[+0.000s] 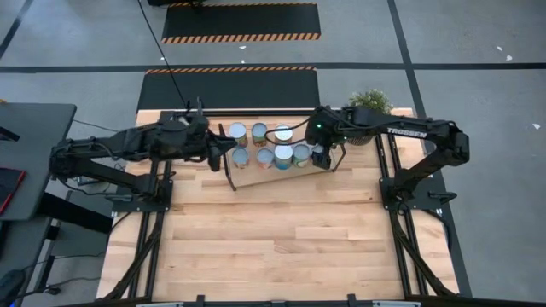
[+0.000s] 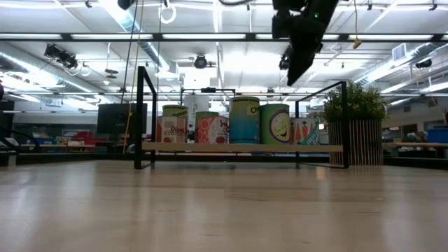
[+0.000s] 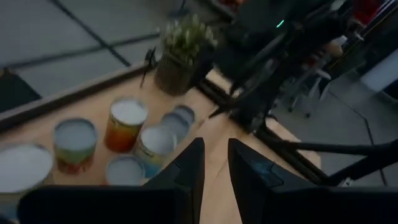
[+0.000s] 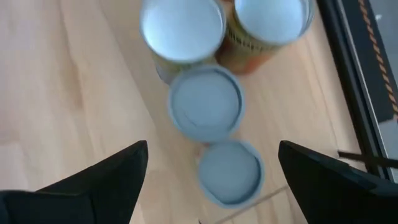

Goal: Pick and place cans onto a shelf
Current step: Adjust the canned goods on the shelf

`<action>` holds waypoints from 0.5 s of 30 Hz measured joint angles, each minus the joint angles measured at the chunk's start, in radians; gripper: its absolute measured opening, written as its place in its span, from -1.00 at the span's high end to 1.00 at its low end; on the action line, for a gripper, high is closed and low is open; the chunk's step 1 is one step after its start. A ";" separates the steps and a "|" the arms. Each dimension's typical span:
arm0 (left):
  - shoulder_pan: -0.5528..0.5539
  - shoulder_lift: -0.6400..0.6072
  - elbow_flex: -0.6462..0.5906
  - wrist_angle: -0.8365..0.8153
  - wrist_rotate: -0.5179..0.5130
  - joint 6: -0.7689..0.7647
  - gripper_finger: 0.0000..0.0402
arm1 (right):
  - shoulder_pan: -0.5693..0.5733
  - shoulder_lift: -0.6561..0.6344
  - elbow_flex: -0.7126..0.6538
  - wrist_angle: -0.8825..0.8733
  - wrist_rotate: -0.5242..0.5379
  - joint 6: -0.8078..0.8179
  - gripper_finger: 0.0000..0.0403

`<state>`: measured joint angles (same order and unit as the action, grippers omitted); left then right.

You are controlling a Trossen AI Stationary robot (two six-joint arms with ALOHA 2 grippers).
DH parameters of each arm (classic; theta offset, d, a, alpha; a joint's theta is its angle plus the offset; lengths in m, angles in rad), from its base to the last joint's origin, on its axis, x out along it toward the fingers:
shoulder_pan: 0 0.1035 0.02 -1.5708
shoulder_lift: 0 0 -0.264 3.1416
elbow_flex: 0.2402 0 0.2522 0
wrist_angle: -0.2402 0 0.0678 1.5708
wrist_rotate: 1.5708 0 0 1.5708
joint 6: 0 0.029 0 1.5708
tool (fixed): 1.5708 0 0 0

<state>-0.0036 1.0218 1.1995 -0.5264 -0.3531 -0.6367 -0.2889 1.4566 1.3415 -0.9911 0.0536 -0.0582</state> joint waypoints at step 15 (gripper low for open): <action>0.446 0.246 0.001 -0.082 0.506 -0.011 0.61 | 0.012 -0.032 0.119 0.045 0.007 0.057 -0.80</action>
<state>0.4427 1.2674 1.2003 -0.6085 0.1531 -0.6475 -0.2768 1.4246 1.4609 -0.9458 0.0608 -0.0011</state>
